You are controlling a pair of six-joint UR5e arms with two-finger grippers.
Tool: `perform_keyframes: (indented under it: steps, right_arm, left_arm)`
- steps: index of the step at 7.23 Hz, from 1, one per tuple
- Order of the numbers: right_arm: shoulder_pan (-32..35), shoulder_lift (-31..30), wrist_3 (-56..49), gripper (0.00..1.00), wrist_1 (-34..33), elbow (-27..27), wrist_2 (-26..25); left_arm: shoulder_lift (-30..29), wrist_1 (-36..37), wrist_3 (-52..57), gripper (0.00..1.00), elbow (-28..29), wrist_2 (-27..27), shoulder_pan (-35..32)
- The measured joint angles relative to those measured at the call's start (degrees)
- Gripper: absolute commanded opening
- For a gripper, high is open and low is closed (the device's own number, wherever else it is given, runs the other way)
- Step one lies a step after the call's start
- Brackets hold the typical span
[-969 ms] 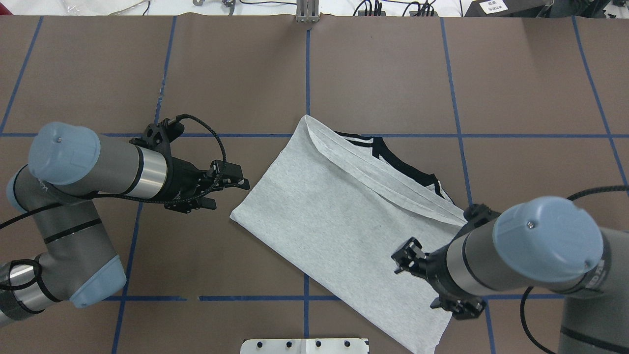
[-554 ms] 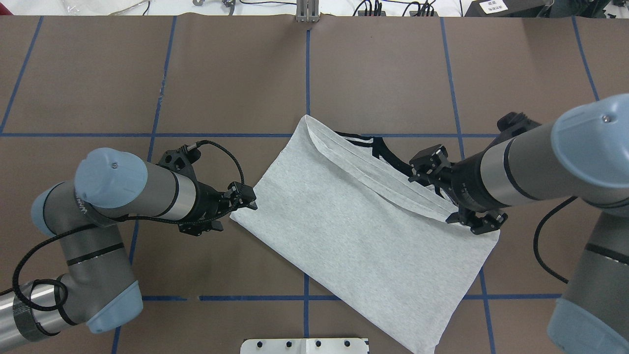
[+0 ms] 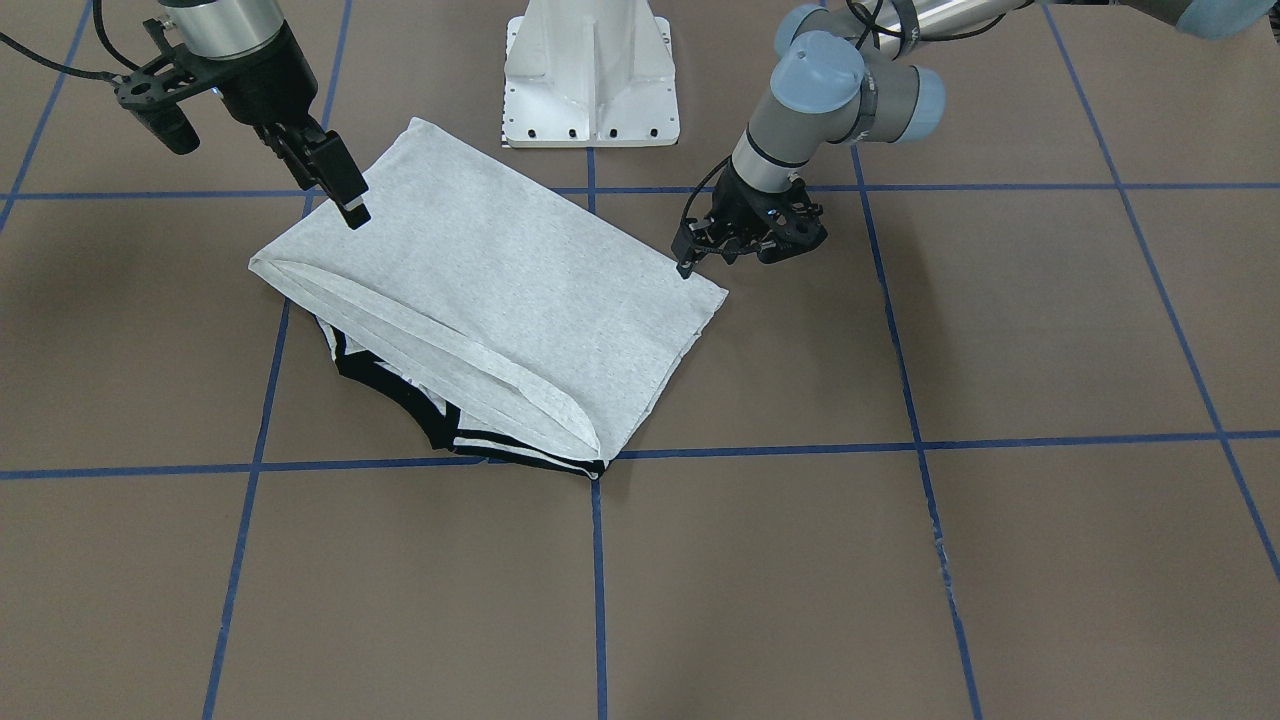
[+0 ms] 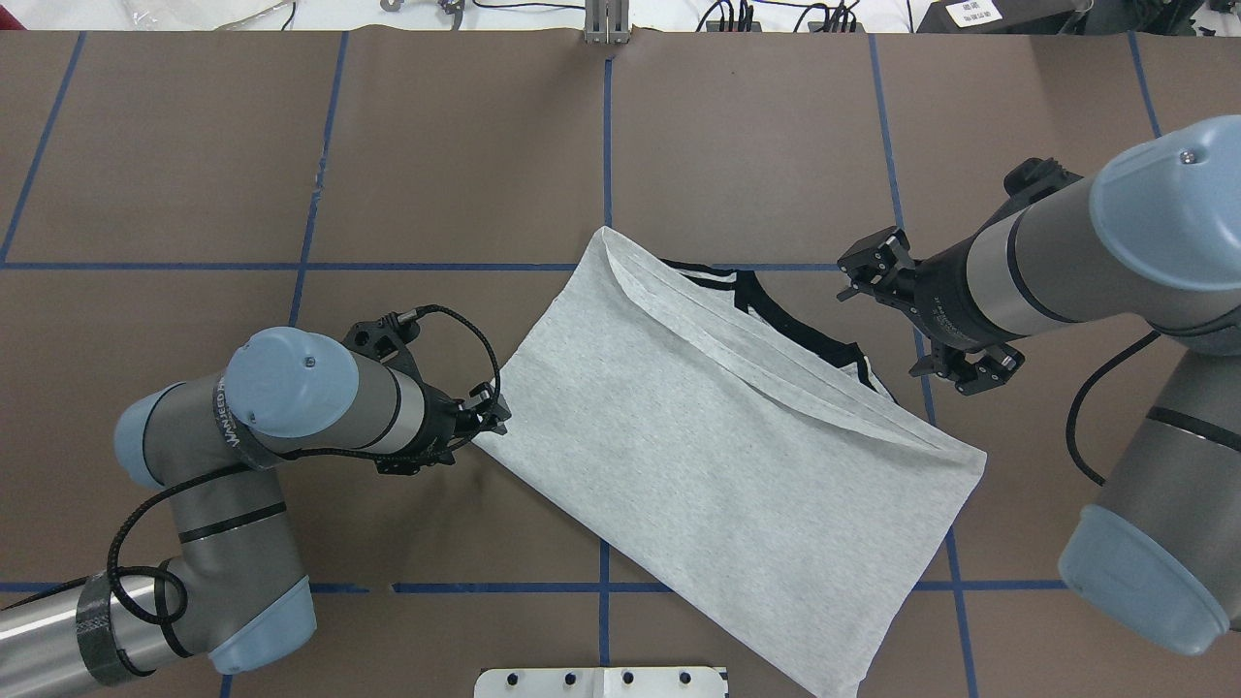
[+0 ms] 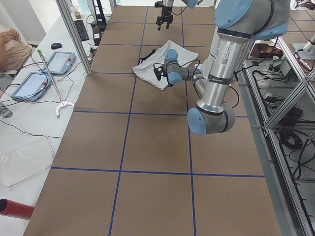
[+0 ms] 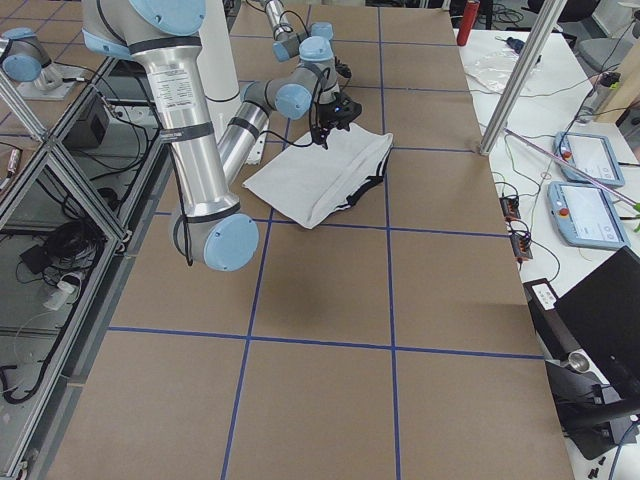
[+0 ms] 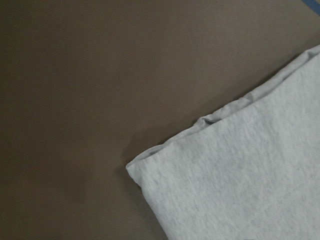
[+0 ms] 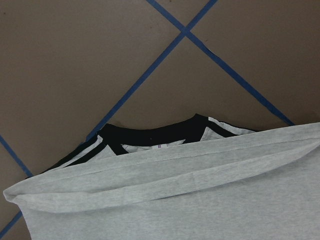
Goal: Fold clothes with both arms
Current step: 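Grasp the shirt corner with the left gripper and drag it away from the robot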
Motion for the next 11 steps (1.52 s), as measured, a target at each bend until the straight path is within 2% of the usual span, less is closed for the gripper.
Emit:
perform_keyframes:
  steps: [1,2,5,7,8,9,11]
  right_arm:
    - [0.21,0.10,-0.23,1.00,0.01,-0.27,0.03]
    - [0.37,0.34,-0.35,1.00,0.01,-0.40,0.22]
    - [0.73,0.74,-0.42,1.00,-0.07,-0.42,0.68]
    - [0.79,0.77,-0.42,1.00,-0.06,-0.40,0.74]
    - [0.79,0.76,-0.42,1.00,-0.02,-0.45,0.63]
    - [0.79,0.77,-0.42,1.00,0.00,-0.51,0.52]
    - [0.71,1.29,-0.42,1.00,-0.03,-0.86,0.39]
  left_arm:
    - [-0.07,0.01,0.13,0.40,0.73,0.55,0.00]
    - [-0.19,-0.02,0.26,0.00,1.44,0.93,0.00]
    - [-0.28,0.07,2.28,0.00,2.15,1.17,-1.41]
    - [-0.52,-0.02,11.30,0.00,3.15,1.09,-6.66]
    - [-2.03,-0.39,16.39,0.00,6.02,1.00,-10.44]
    - [-5.83,-1.44,18.78,0.00,12.01,0.96,-14.26]
    - [-16.25,-12.56,20.12,0.00,29.83,1.58,-19.51]
